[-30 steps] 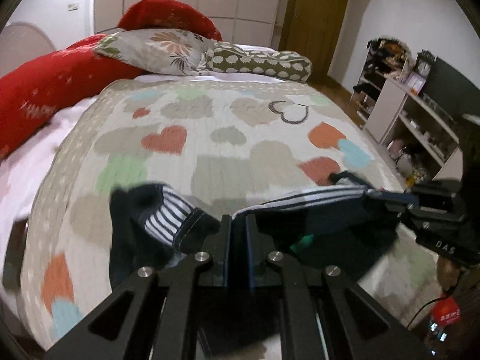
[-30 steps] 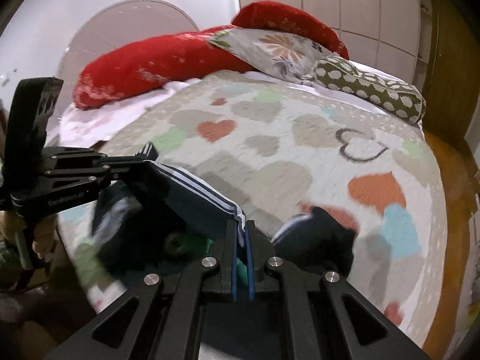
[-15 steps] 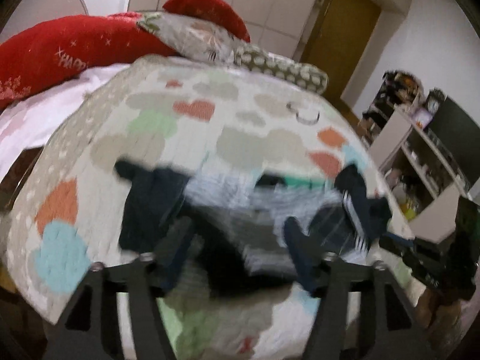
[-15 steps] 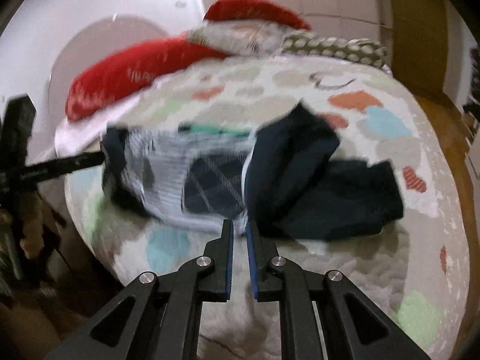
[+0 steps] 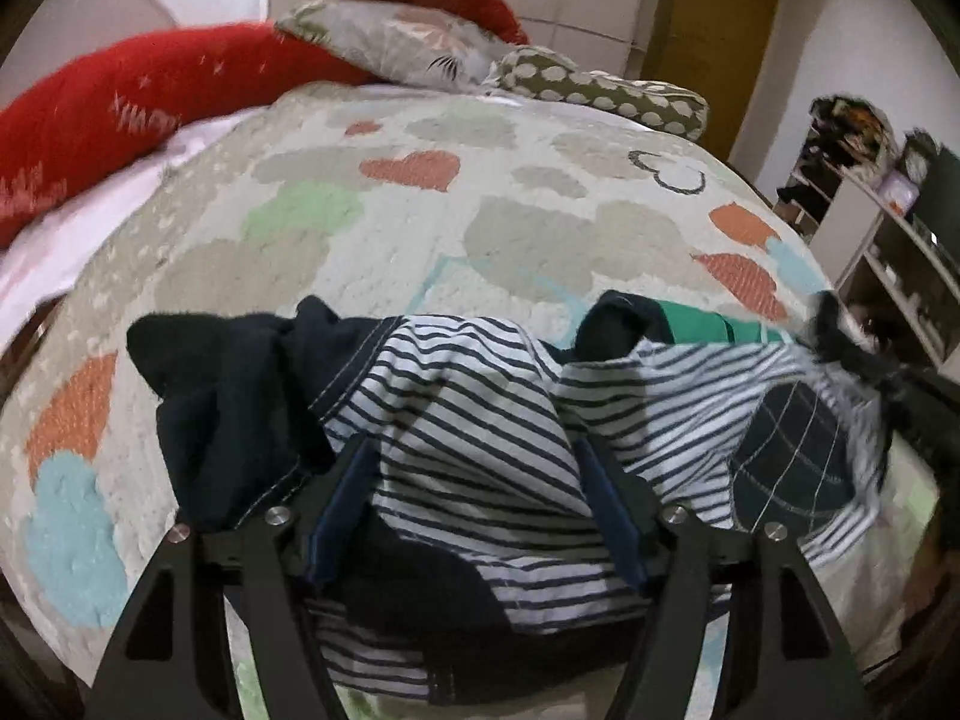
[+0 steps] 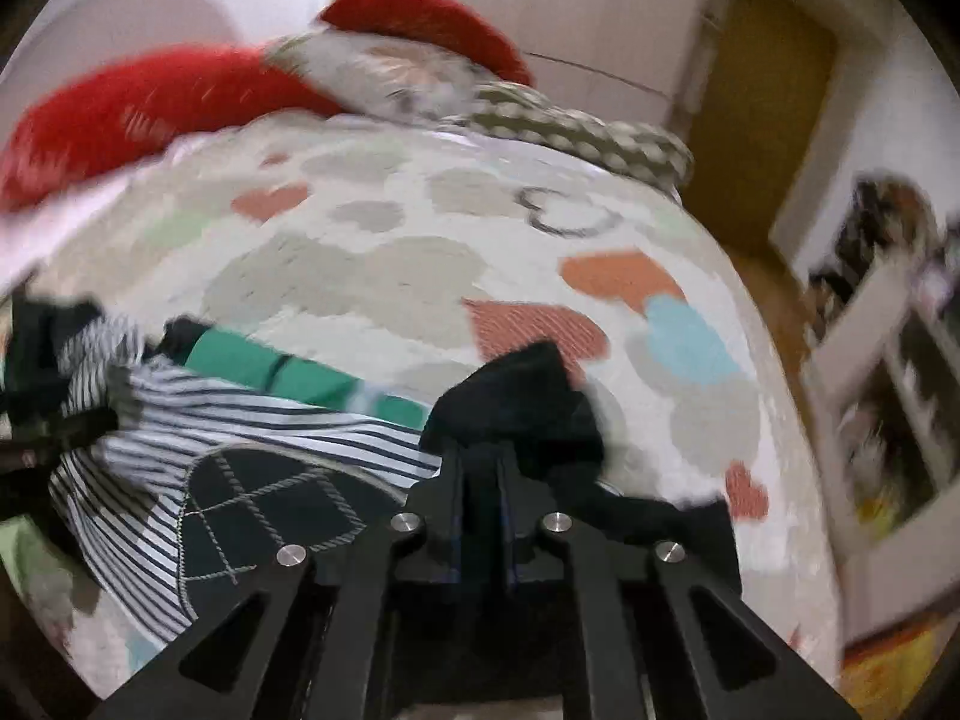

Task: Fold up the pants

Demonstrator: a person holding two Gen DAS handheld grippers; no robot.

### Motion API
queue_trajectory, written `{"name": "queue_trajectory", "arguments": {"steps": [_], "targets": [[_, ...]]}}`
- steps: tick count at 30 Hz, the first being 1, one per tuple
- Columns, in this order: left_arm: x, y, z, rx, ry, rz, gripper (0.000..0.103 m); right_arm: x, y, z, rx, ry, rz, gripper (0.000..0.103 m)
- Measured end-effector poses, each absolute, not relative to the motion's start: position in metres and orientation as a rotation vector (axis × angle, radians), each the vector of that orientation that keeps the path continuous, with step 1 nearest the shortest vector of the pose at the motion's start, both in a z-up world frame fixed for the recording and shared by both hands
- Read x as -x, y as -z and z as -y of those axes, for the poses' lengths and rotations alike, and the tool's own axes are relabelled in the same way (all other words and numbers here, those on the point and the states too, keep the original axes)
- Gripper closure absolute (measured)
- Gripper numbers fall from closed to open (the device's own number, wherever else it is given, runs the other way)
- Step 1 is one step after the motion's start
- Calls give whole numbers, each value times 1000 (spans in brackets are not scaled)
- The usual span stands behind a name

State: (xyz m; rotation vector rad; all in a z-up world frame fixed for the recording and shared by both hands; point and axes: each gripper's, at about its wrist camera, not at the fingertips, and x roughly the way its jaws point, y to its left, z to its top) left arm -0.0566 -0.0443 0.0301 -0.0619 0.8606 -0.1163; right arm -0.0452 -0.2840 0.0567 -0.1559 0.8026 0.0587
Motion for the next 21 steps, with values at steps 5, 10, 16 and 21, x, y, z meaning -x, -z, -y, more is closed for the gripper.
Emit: {"name": "queue_trajectory", "arguments": {"steps": [5,10,16,21], "targets": [[64,-25,53,24,103,-835,20,82,-54,376,-106,146,-761,91],[76,-44,63,61,157,-829,16,117,-42,429,-220,287,-795,86],[45,-52,96,-28,158,-838,12,133,-84,406,-304,114,-628,64],[13,-22,111,-104,90,-894,8,98,-84,346,-274,-144,-701,53]]}}
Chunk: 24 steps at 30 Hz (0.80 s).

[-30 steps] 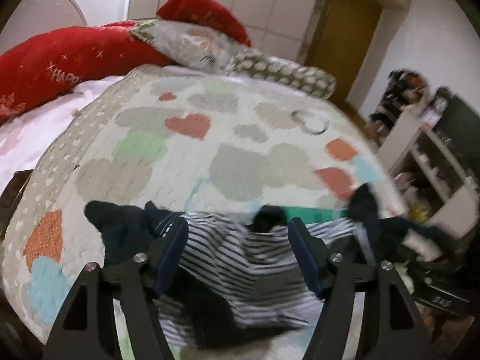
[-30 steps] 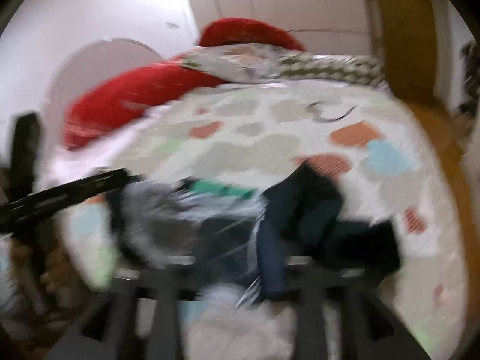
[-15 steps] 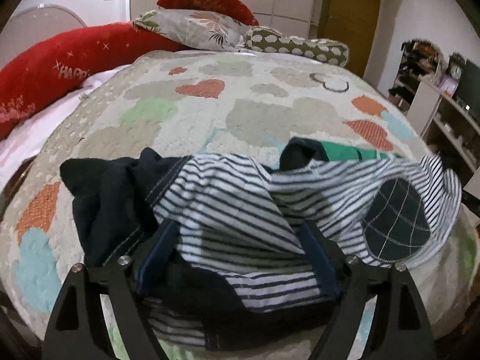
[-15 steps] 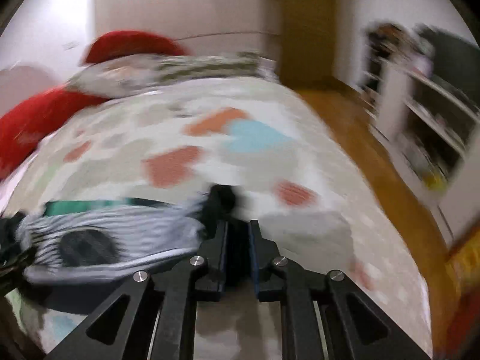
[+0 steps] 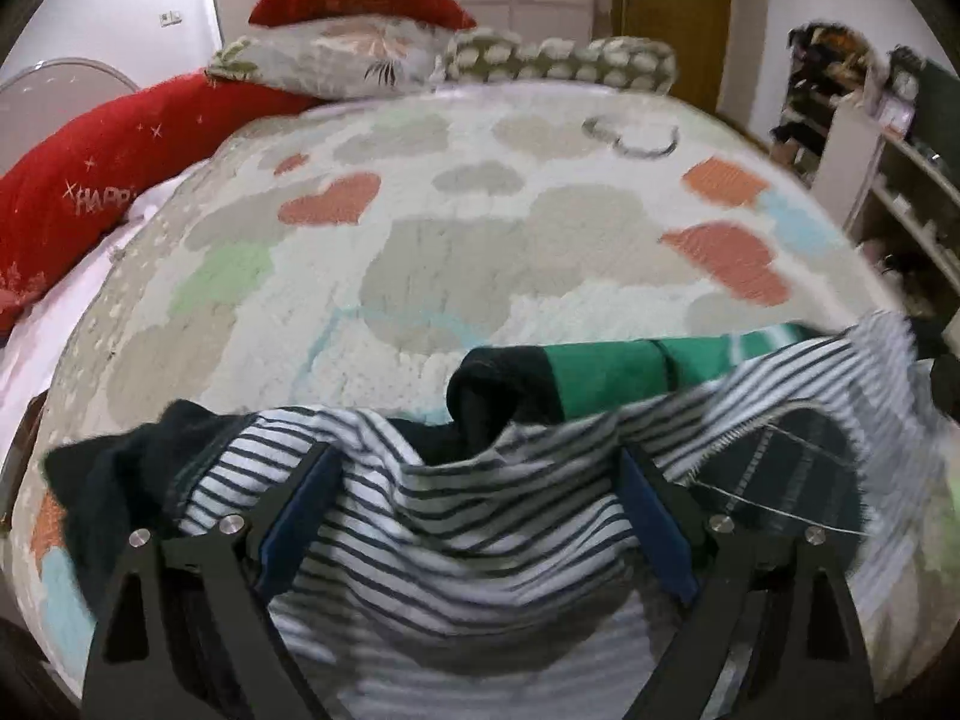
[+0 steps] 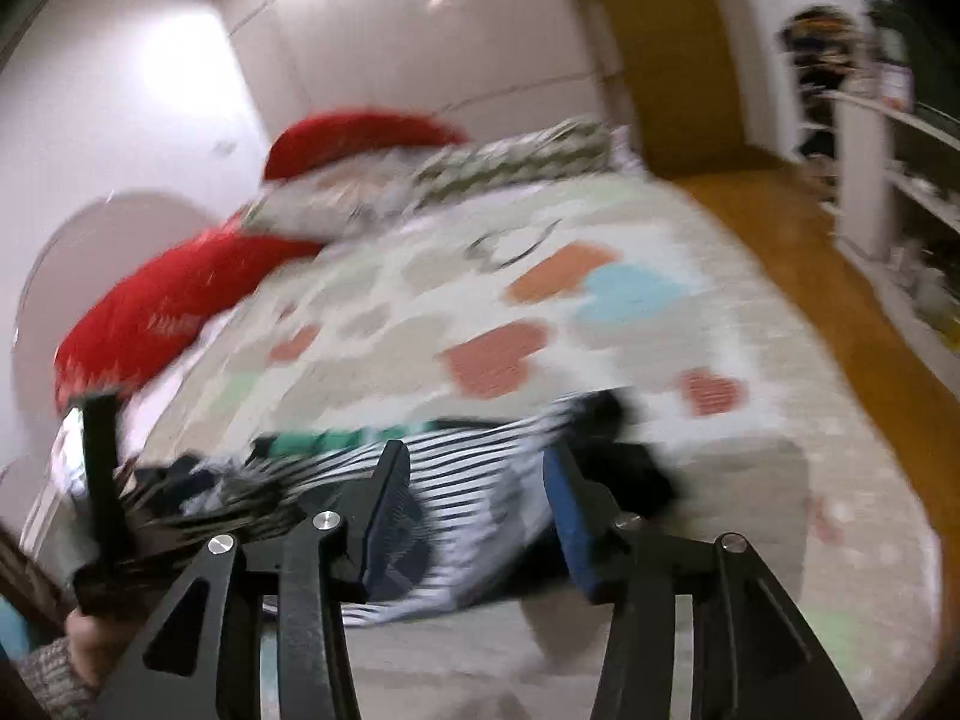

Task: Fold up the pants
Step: 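Lay the pants down and smooth the striped lining with both grippers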

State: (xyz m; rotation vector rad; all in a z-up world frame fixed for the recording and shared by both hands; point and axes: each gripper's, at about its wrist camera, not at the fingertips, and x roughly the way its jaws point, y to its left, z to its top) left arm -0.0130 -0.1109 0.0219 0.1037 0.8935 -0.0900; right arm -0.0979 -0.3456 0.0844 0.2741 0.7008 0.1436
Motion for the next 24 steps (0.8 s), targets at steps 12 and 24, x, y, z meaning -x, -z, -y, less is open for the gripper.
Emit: {"name": "queue_trajectory", "arguments": {"steps": [12,24], "targets": [[29,-9,115,-122,-15,-735,0,56,-24,316,-220,-138,-787,51],[32,-6,115,-115,-15,-708,0,54,-16,307,-186,-157,-777,38]]}}
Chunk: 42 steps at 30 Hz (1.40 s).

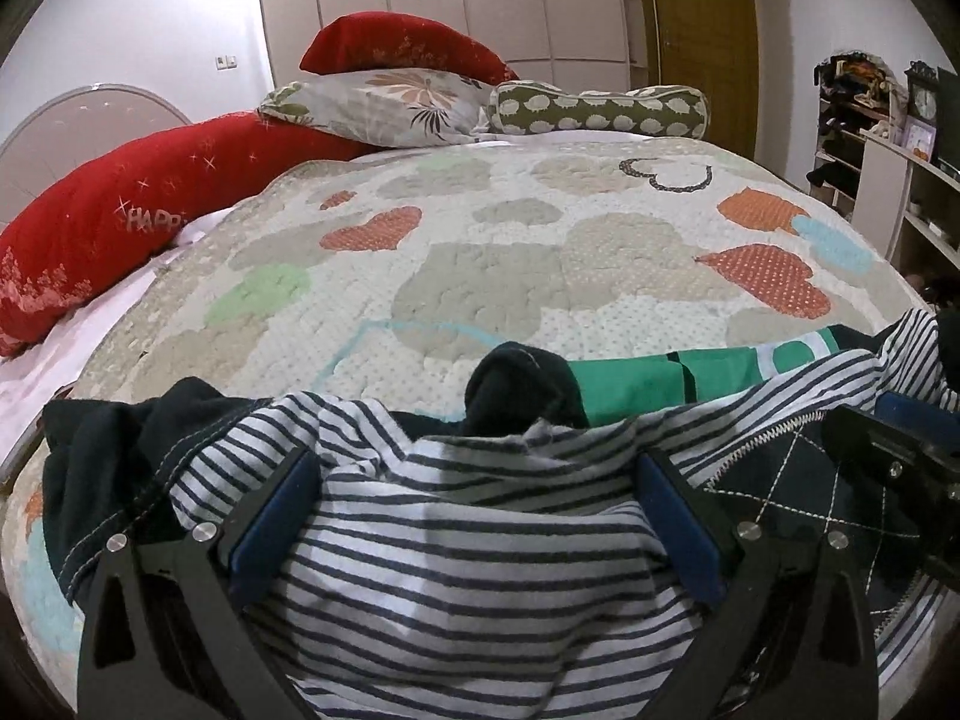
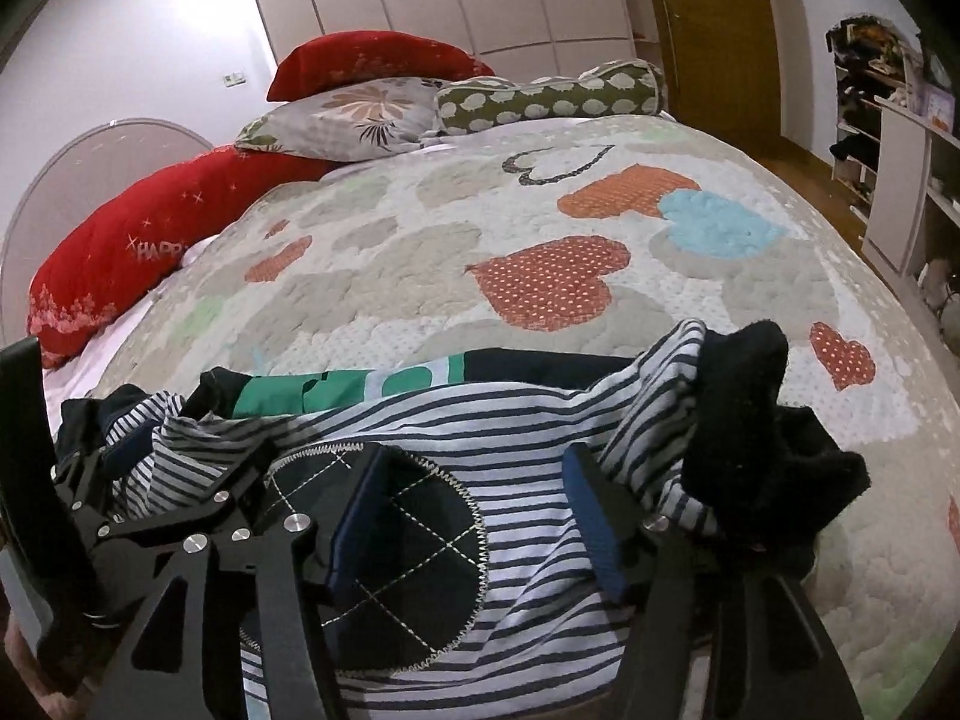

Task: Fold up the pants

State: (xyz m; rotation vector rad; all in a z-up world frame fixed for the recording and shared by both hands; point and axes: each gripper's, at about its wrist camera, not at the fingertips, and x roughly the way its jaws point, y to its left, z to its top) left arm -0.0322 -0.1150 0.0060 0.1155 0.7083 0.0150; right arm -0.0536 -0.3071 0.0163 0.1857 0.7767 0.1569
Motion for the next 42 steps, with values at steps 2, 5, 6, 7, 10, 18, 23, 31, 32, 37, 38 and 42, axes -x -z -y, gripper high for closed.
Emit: {"name": "queue_trajectory", "arguments": {"steps": [2,5,6,7,10,18,23,31,32,37,38,42], "targets": [[33,-6,116,-118,-15,-710,0,54,-16,306,-183,-159,-777,37],[32,-6,115,-114,-15,-705,0,55,-16,311,-206,-175,-773,37],[32,-6,115,-109,-12,-704,0,56,-15,313,-221,-183,-769,37],[31,-6,114,-107,-12,-705,0,56,-15,314,-232,-188,-766,36],[32,-6,116,-130,-29,-700,0,57,-14,317,-260,-201,-758,36],[33,-3,117,-126,-49,-696,0,59,-12,327,-345,-235,-739,36],[31,-9,117,-77,-66,-770,0,60,-11,330,-377,-249,-733,36],[25,-11,116,-101,-5,-863,0,61,-9,339,-439,-281,-716,36],[26,-14,116,-92,-2,-875,1,61,-9,338,-437,-280,-715,36],[68,-58,97,32,150,-843,21,61,-9,336,-426,-284,-715,34],[76,-68,88,53,155,-812,21,60,-9,337,-426,-285,-716,34],[105,-111,19,128,-22,-616,19,60,-9,334,-411,-276,-722,34]]}}
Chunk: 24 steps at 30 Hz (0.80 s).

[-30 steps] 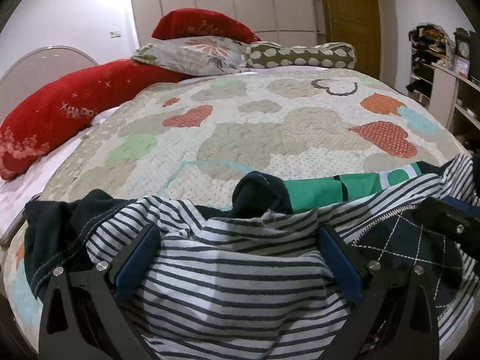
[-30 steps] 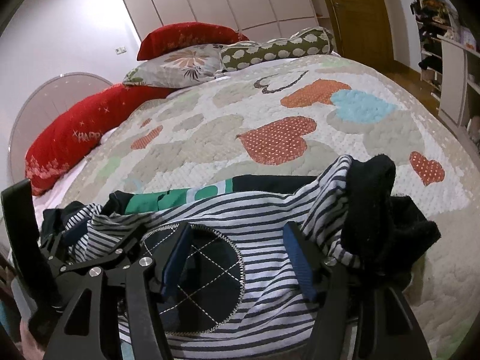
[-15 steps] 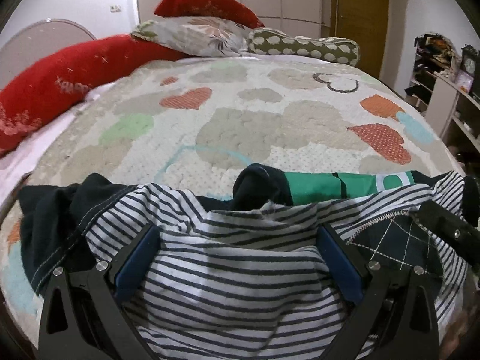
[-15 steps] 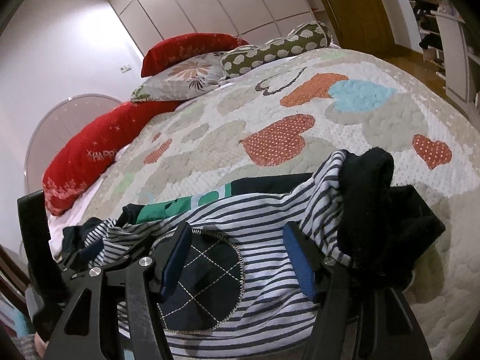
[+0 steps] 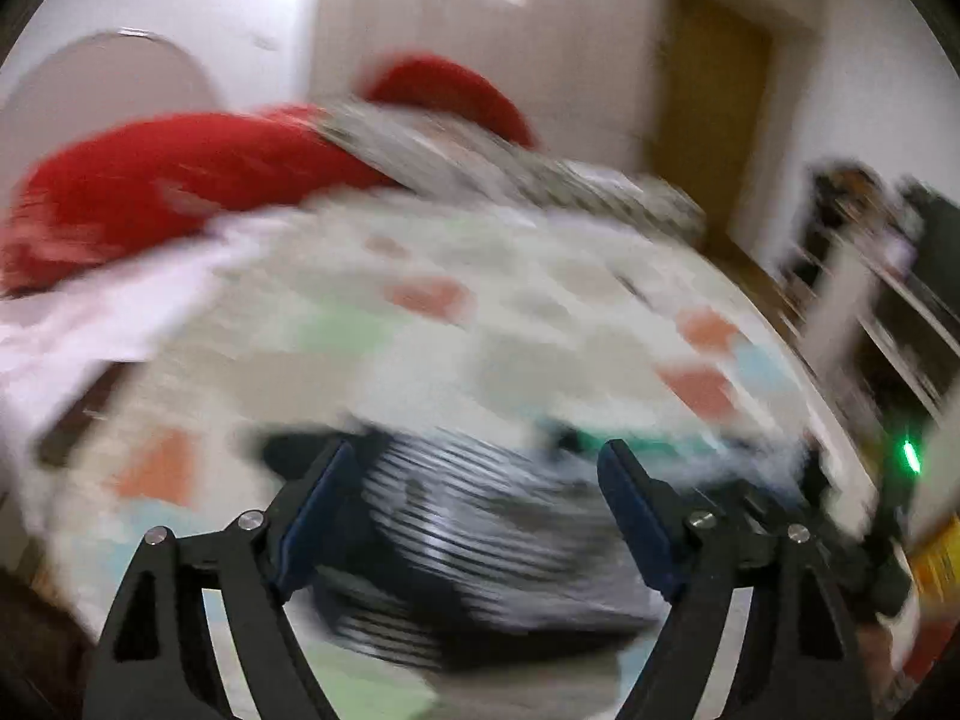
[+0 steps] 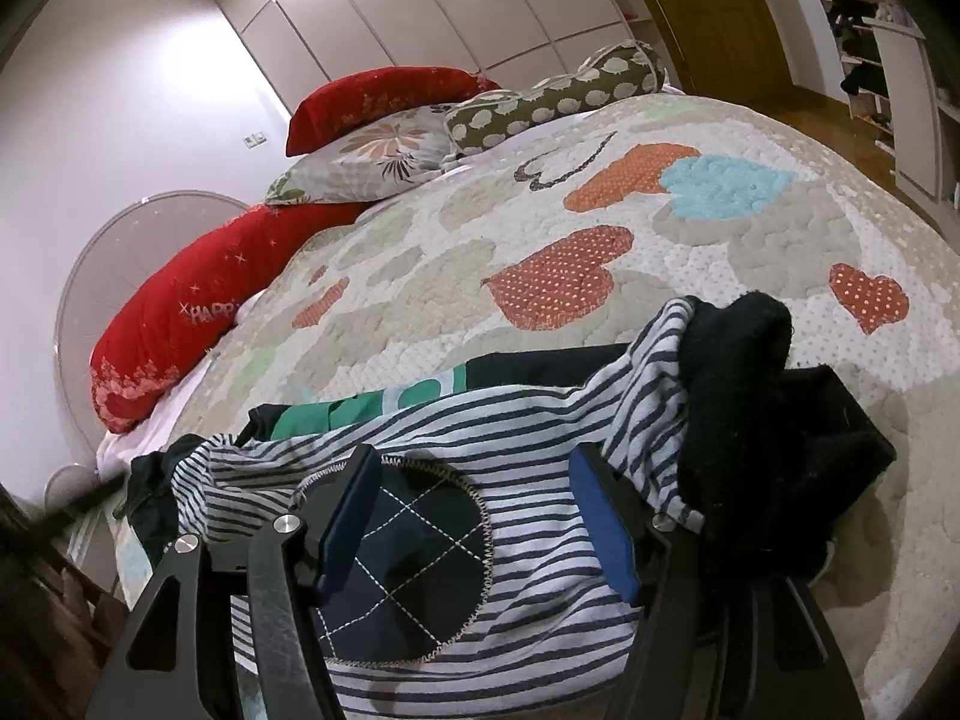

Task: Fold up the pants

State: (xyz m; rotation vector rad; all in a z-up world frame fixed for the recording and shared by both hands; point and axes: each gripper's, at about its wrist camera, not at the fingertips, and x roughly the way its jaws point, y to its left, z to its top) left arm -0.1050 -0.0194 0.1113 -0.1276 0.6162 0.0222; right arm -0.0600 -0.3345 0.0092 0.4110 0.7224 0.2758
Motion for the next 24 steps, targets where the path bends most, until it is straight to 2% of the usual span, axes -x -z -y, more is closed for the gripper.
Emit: {"name": "queue_trajectory", "arguments": {"steps": [1,3,6,8,9,10,11,22,24], "targets": [[102,-113,2,159,-59,-622,16,60,-9,334,-408,-274,-722,34],[86,-101,-35,266,-86,-728,16,61,-9,334,-410,-275,-721,34],[67,-75,-62,426,-39,-834,19,61,-9,334,-413,-277,-717,34],[55,-66,-59,453,-9,-872,40,61,-9,334,-414,-277,-715,34],[43,-60,-52,447,16,-905,44,61,-9,334,-416,-279,-714,34],[35,-53,-47,435,21,-933,64,61,-9,335,-418,-280,-713,34],[27,-46,-41,420,2,-975,90,62,-8,336,-421,-281,-712,34],[78,-31,-54,361,-138,-1004,91,64,-8,338,-428,-284,-702,34],[84,-39,-60,387,-154,-980,85,65,-9,338,-428,-284,-702,34]]}}
